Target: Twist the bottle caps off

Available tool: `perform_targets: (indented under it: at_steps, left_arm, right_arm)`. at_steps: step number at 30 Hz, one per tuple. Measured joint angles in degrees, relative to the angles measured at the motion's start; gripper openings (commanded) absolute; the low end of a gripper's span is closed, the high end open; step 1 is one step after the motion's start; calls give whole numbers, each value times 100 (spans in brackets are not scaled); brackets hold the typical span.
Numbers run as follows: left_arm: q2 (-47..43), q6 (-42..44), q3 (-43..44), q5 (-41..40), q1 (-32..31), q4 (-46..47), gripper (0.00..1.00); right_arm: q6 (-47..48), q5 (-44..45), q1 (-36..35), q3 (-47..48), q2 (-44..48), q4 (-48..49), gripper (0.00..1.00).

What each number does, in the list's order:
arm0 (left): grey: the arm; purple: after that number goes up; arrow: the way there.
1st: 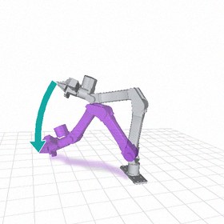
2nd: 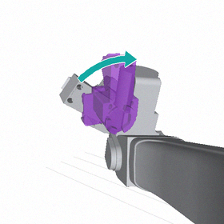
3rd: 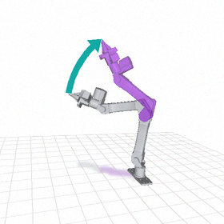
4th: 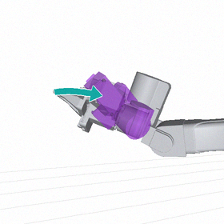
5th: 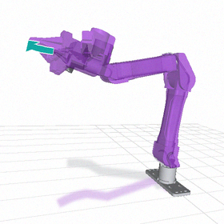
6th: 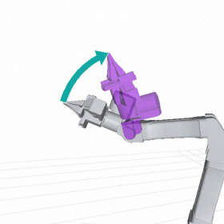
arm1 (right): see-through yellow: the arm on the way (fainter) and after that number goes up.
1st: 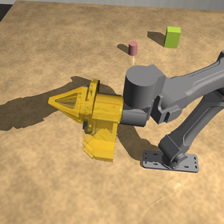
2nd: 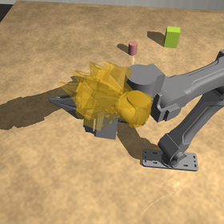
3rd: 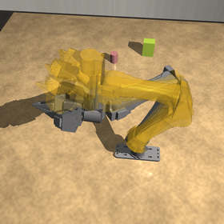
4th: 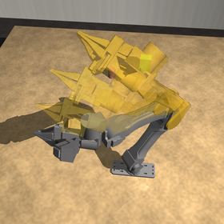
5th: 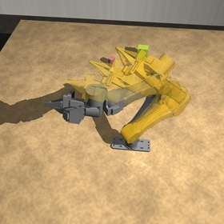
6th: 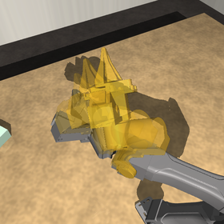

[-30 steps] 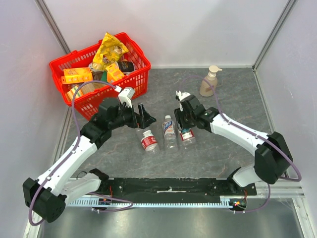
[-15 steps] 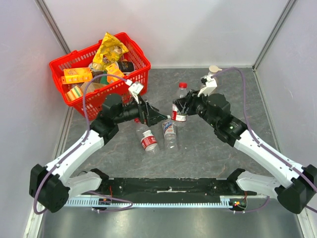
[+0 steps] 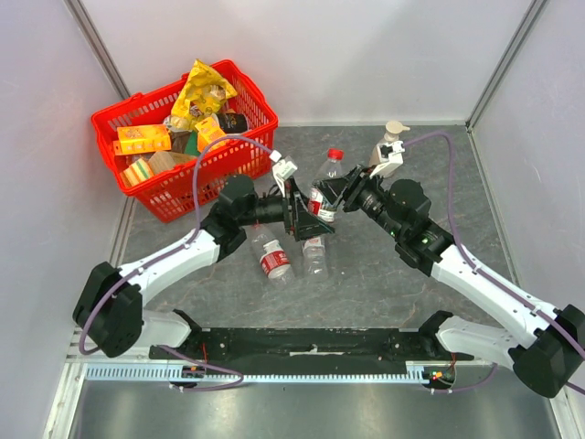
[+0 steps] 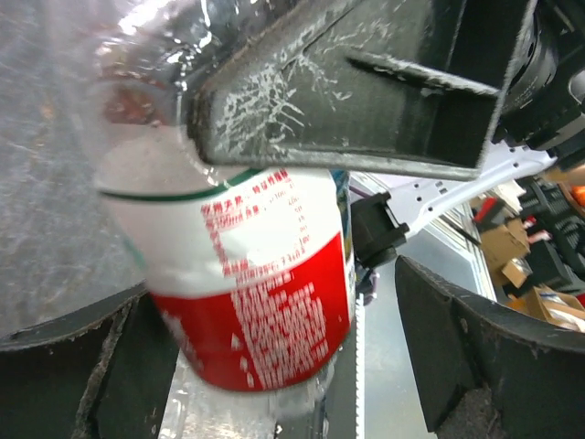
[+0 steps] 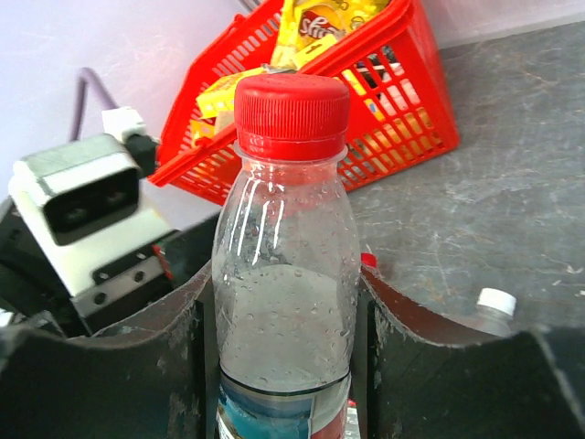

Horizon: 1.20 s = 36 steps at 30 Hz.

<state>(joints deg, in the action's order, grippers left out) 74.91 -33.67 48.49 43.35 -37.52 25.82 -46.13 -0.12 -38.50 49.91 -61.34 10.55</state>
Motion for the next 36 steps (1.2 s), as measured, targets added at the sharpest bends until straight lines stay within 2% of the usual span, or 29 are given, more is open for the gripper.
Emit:
perform_targets:
  at_steps: [3, 8, 10, 12, 14, 18, 20, 30, 36]
  left_arm:
    - [232, -59, 74, 81, -151, 144, 90]
    - [507, -195, 184, 92, -195, 444, 66]
    - [553, -251, 184, 90, -188, 492, 59]
    - [560, -286, 184, 85, -188, 551, 56]
    - [560, -299, 184, 81, -188, 568, 54]
    - [492, -262, 227, -13, -195, 289, 50]
    - [393, -52, 339, -173, -195, -181, 49]
    - [-367, 1598, 1585, -1759, -168, -3523, 49]
    - [-942, 2243, 1781, -2815, -157, -5174, 48]
  right_arm:
    - [-66, -79, -13, -2, 0, 118, 40]
    - [-107, -157, -17, -33, 4, 247, 41]
    - [-94, -162, -17, -39, 9, 251, 43]
    - [-76, -160, -17, -44, 17, 249, 46]
    - [-55, -160, -17, -50, 44, 267, 65]
    - [70, -203, -17, -48, 52, 221, 92]
    - [188, -295, -17, -15, 39, 107, 98]
    - [785, -560, 7, 710, -92, -476, 98]
    - [942, -914, 254, 885, -153, -577, 98]
